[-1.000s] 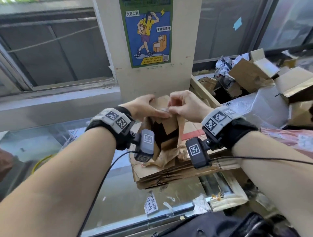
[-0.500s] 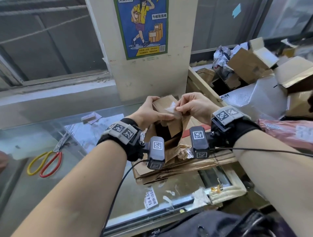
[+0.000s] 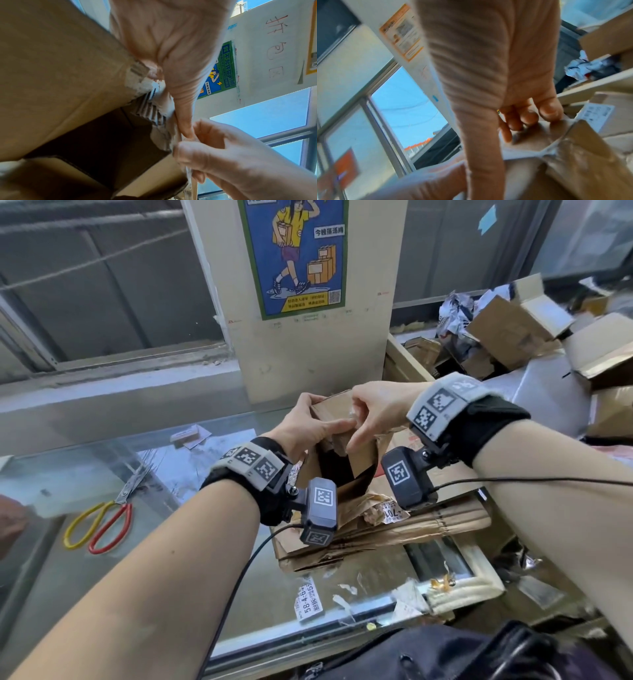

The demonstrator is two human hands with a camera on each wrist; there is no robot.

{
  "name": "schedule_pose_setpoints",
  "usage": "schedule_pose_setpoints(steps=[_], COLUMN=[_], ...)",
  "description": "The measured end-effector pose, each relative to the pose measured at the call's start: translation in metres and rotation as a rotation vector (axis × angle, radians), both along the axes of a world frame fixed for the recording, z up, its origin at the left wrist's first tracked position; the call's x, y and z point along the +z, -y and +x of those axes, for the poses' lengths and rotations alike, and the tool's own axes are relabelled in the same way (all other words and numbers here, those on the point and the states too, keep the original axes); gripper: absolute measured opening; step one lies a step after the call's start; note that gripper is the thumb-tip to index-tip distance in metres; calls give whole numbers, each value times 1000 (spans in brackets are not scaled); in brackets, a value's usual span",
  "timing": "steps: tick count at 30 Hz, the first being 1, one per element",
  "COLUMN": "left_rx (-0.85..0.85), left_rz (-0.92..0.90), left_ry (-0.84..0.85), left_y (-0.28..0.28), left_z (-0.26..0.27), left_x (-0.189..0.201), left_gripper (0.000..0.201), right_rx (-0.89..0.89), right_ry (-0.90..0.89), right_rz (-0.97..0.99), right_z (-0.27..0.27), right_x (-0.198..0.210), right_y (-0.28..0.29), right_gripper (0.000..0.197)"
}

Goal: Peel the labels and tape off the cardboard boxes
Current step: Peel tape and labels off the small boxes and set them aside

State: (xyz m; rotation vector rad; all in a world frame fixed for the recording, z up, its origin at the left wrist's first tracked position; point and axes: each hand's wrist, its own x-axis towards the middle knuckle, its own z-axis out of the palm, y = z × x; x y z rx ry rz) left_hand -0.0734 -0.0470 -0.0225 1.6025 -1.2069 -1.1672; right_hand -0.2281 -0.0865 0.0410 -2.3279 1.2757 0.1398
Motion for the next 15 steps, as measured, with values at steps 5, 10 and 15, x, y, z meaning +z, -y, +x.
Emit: schedule_pose_setpoints(steps=[5, 10, 15], left_rx=[-21, -29, -17], left_rz=[-13, 10, 34], left_ry=[-34, -163, -229], left_y=[-9, -17, -20], left_z=[5, 9, 7], left_x=[-4, -6, -12], left_gripper=[65, 69, 64], right_rx=[53, 96, 35], right_ry=[11, 74, 189], right_rz=[88, 144, 203], right_z=[7, 8, -3], right_x=[-4, -8, -18], right_y=[6, 10, 18], right_gripper=[30, 33, 34])
